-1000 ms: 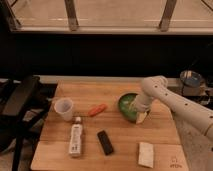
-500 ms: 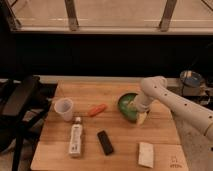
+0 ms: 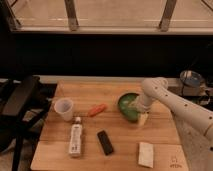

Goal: Pick up the ceramic bowl

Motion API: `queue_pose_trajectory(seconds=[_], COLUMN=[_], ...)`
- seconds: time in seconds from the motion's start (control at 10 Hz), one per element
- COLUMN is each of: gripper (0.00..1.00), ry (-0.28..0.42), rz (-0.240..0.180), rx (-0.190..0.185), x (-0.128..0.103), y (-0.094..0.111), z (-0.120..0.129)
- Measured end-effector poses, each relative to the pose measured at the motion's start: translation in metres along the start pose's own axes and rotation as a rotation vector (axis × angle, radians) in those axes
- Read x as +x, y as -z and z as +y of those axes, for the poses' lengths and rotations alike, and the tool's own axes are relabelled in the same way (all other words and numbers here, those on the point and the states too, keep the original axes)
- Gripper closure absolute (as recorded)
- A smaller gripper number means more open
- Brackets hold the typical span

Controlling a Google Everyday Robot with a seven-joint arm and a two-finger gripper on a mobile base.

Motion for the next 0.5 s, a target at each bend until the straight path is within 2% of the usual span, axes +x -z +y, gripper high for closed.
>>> queue_pose_trajectory(seconds=[0.1,0.5], gripper=[0.42,0.44], ry=[0.004,0.003], rz=[-0.002,-0.009], rx=[0.0,0.012], x=[-0.0054,-0.003], y=[-0.0037,-0.0051], z=[-0.0034,-0.003])
